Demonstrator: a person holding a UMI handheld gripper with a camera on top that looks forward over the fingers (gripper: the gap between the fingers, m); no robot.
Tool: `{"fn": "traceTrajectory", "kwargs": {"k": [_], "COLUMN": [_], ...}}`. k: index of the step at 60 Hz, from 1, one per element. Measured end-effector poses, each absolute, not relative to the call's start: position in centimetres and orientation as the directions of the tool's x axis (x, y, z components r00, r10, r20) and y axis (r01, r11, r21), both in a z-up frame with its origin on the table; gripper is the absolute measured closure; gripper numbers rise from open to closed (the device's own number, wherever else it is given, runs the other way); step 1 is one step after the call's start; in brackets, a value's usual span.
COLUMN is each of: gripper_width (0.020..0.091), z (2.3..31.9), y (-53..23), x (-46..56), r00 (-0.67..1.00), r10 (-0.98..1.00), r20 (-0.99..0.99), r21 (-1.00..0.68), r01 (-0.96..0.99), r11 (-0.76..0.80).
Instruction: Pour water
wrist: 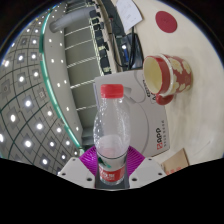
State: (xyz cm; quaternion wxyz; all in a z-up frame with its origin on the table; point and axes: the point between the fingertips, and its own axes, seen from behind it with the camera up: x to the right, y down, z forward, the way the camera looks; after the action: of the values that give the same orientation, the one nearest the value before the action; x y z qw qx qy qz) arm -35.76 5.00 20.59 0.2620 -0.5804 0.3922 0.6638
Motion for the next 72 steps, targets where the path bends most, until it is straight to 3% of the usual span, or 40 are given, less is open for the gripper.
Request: {"fn": "traceTrajectory", "kwargs": {"k": [12, 24, 31, 39, 43, 52, 61, 72], "gripper_width": [0.0769, 0.0769, 0.0766, 0.0767, 0.0768, 0.0769, 0.0771, 0.0769], "z": [19.0, 18.1, 19.4, 23.1, 25.9, 28.1, 26.3, 18.6], "y": [7.2, 7.8, 7.4, 7.6, 7.6, 8.8, 11.0, 13.6], "x": [-34.7, -34.4, -33.6, -30.3, -27.1, -20.2, -13.0, -6.5], "r00": [-0.35, -0.328, -0.162, 0.134, 0.291, 0.633, 0.864, 0.977], "r10": [-0.206, -0.223, -0.148, 0.038, 0.143, 0.277, 0.255, 0.182], "r20": [-0.914, -0.918, -0.976, -0.99, -0.946, -0.723, -0.435, -0.11], "r21": [0.405, 0.396, 0.218, -0.131, -0.322, -0.688, -0.894, -0.972], "r01": [-0.74, -0.741, -0.787, -0.809, -0.784, -0.622, -0.379, -0.068], "r11": [-0.537, -0.542, -0.577, -0.573, -0.531, -0.374, -0.24, -0.223]}}
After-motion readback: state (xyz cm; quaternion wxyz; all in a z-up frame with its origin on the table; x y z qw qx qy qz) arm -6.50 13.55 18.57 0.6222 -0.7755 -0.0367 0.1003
